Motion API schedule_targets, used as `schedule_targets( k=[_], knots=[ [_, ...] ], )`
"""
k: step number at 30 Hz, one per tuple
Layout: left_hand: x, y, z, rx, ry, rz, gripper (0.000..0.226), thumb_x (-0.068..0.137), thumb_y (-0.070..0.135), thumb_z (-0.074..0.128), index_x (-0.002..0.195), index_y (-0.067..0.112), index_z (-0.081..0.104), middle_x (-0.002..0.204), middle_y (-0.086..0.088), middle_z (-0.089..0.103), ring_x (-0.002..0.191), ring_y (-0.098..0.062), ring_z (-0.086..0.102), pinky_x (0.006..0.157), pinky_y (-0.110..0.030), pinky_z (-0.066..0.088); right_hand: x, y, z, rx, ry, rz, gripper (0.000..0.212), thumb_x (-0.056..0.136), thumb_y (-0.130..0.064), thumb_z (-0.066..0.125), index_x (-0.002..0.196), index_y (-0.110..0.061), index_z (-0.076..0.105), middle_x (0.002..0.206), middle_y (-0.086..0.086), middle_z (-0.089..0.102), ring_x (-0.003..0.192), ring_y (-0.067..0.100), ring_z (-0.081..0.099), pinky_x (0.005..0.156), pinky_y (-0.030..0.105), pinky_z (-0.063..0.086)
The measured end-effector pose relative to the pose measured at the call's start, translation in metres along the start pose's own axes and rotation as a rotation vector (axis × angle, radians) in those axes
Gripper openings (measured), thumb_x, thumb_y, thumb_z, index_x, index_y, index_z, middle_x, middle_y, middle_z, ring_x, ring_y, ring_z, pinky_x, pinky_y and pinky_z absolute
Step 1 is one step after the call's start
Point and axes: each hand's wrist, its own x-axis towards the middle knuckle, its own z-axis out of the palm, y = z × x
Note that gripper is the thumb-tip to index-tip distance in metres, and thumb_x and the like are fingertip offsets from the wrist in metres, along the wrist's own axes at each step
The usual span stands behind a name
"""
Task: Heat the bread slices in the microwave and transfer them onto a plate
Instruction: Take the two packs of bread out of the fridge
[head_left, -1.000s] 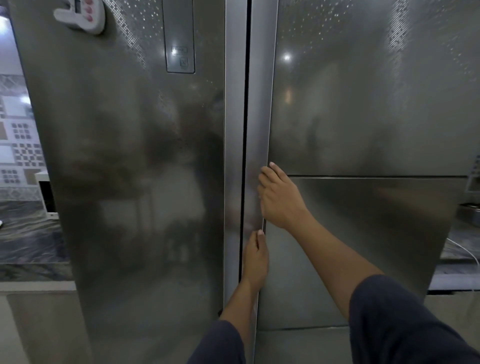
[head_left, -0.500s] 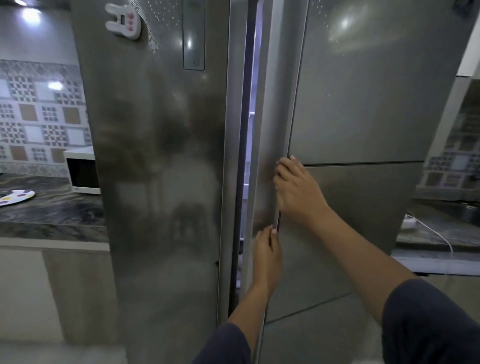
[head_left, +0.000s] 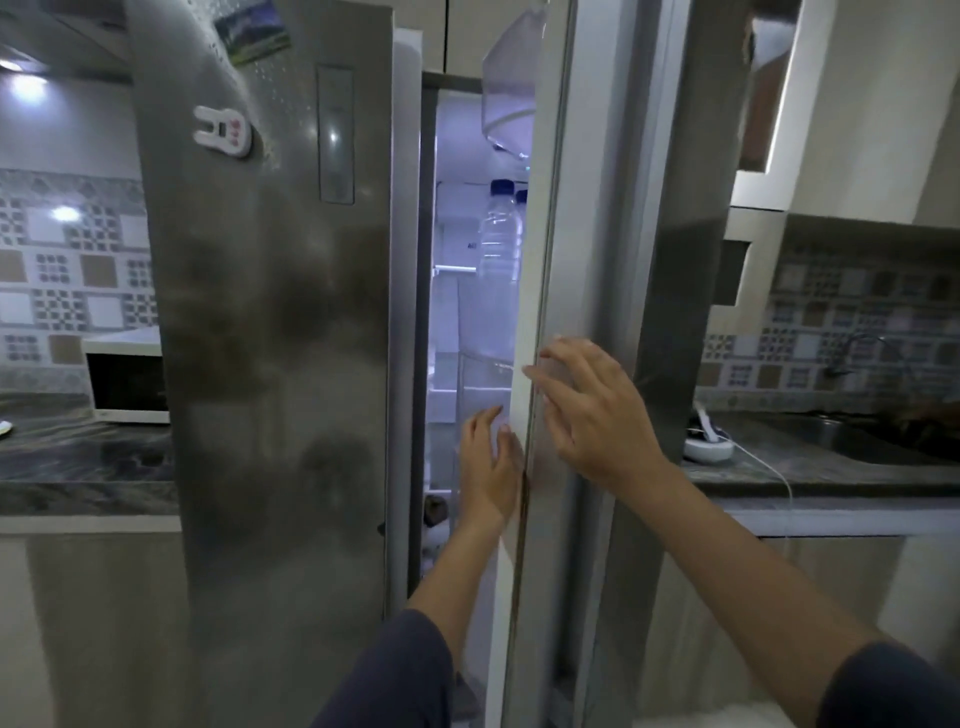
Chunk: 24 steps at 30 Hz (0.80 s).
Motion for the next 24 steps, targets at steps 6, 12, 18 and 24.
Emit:
schedule_targets(
  k=[6,12,18,24],
  knots=[
    [0.030,0.030,0.022,-0.028,0.063,0.061,0.040,0.098,0.022,0.040,0.138,0.014,0.037,0.141,-0.001,0.035,0.130,-0.013,0.035,0.107,-0.025,0.028,0.006,0.014,-0.024,-0.203,-0.140,0.054,0.045,0.076,-0.016,0.039,0.111,-0.009,0.065,0.124,0.012,0.061,0.123,0.029,0.053,0.112,0.038,0.027],
    [0.052,0.058,0.042,-0.372,-0.026,-0.018,0.034,0.100,0.024,0.033,0.132,0.018,0.042,0.124,0.007,0.047,0.117,-0.010,0.047,0.098,-0.024,0.038,0.006,0.032,-0.025,-0.321,-0.128,0.127,0.049,0.076,-0.015,0.059,0.124,-0.009,0.058,0.134,0.014,0.054,0.127,0.029,0.049,0.111,0.041,0.030],
    [0.066,0.060,0.082,-0.431,-0.253,0.045,0.039,0.099,0.031,0.033,0.136,0.019,0.043,0.138,0.003,0.046,0.127,-0.009,0.045,0.107,-0.027,0.038,-0.004,0.049,-0.024,-0.320,0.046,0.186,0.044,0.089,-0.023,0.042,0.129,-0.010,0.054,0.140,0.015,0.049,0.135,0.030,0.035,0.112,0.044,0.022],
    [0.065,0.061,0.134,-0.309,-0.316,0.207,0.048,0.097,0.035,0.038,0.143,0.025,0.029,0.153,0.007,0.024,0.138,0.000,0.019,0.112,-0.010,0.014,-0.036,0.078,-0.025,-0.440,0.181,0.365,0.054,0.086,-0.020,0.049,0.139,-0.017,0.037,0.148,0.008,0.028,0.142,0.028,0.016,0.119,0.045,0.006]
  ],
)
